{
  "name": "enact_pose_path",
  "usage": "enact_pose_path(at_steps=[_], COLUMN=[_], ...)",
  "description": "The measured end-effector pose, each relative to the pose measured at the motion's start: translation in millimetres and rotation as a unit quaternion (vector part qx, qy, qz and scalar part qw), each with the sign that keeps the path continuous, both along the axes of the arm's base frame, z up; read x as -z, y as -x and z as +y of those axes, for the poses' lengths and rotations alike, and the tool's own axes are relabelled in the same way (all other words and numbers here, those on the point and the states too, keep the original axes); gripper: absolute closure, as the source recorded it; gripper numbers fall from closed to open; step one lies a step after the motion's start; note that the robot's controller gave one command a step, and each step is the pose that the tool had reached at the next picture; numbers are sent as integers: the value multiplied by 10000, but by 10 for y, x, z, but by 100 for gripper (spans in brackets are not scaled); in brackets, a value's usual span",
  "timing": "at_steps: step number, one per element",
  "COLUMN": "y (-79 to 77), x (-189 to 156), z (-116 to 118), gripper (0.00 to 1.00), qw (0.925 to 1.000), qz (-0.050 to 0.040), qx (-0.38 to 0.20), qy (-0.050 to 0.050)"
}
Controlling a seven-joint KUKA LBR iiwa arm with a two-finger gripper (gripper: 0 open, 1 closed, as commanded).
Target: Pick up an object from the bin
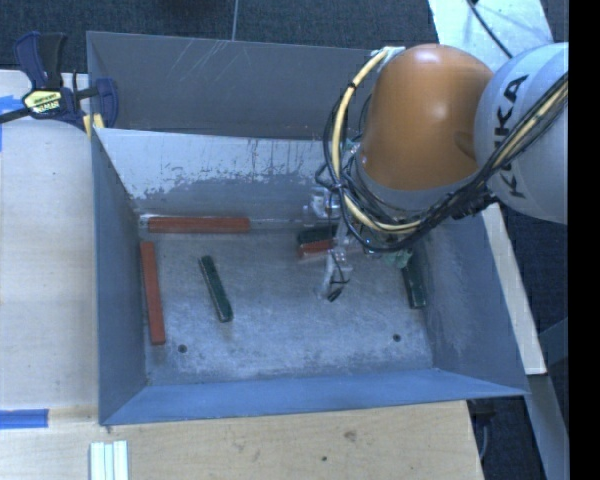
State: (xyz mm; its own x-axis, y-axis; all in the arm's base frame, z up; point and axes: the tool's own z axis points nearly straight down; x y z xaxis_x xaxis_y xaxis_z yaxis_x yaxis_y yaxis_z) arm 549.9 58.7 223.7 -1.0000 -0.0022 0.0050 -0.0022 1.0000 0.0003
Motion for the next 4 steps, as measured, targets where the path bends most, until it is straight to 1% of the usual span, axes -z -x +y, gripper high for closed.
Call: enact_pose_path(at_steps=[1, 2, 3, 4], y=[-400, -419, -417, -412], x=[1461, 1414, 911, 923], z=[-164, -162, -1090, -1072], gripper=[0, 100, 100, 0], qw=[9990, 9989, 9859, 9861], qz=[0, -36, -65, -52], qx=[451, 458, 1674, 1663], qy=[5, -1, 15, 8])
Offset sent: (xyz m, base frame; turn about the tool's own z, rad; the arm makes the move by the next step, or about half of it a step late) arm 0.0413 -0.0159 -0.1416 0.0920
